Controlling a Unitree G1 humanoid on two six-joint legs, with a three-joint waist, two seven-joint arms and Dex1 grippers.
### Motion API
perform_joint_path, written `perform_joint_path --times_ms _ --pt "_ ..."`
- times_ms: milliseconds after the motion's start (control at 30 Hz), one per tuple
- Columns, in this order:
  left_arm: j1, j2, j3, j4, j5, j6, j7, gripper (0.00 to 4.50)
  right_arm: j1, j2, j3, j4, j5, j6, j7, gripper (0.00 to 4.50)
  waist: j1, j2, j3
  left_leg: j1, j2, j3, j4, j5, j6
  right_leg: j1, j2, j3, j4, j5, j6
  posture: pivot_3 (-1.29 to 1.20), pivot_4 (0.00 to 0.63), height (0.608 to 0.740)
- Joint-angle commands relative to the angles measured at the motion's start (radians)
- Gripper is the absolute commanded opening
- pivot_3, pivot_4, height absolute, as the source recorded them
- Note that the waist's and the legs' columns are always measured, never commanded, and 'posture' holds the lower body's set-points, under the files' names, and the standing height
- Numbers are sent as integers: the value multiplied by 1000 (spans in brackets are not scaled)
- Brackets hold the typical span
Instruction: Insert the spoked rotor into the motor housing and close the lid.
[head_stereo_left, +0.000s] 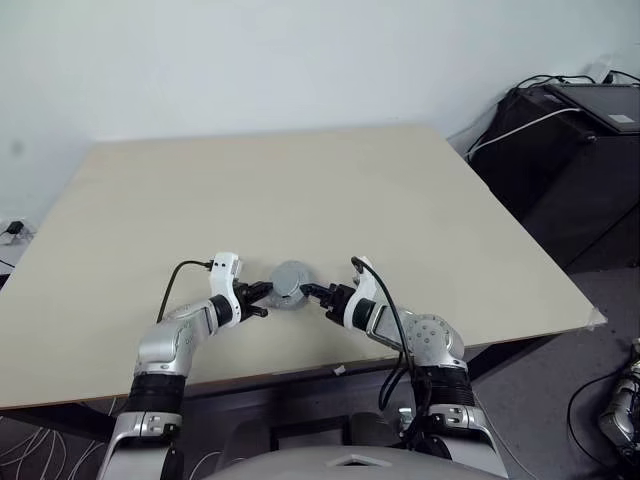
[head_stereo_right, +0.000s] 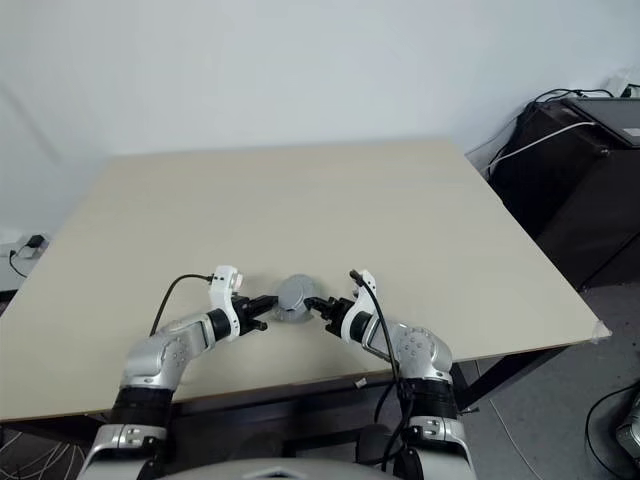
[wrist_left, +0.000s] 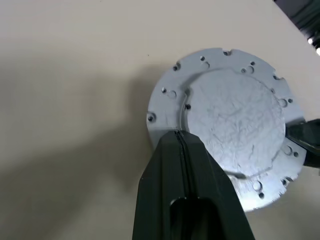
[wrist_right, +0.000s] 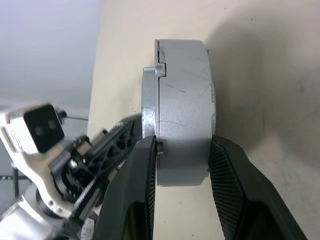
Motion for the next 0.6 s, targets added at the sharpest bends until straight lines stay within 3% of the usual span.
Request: perform_joint_path --times_ms 33,200,367,500,600 --pt "23 -46 34 -132 -89 -7 10 0 25 73 -2 -54 48 -1 0 1222 0 -1 0 -1 0 0 0 0 0 -1 0 0 0 0 0 0 0 740" --pt "82 -102 124 -255 -193 -24 60 0 41 71 -25 -62 72 -16 -19 1222 1 -1 1 -9 0 1 2 0 0 -8 0 0 0 4 5 0 0 740" --pt "210 -231 219 -386 -352 -92 108 0 48 85 -75 -76 150 -35 -30 1222 1 -1 1 -9 0 2 2 -1 1 -8 0 1 -1 4 5 0 0 740" --pt "333 -297 257 -401 -558 10 140 0 50 109 -110 -107 247 -41 -13 1212 -2 -2 2 -10 0 3 3 -1 1 -9 0 1 -1 1 0 0 0 740" --pt "419 -317 239 -392 -634 40 154 0 49 117 -117 -134 316 -41 -4 1211 -10 -3 5 -10 1 3 3 -1 2 -9 1 1 -1 -2 5 0 0 740"
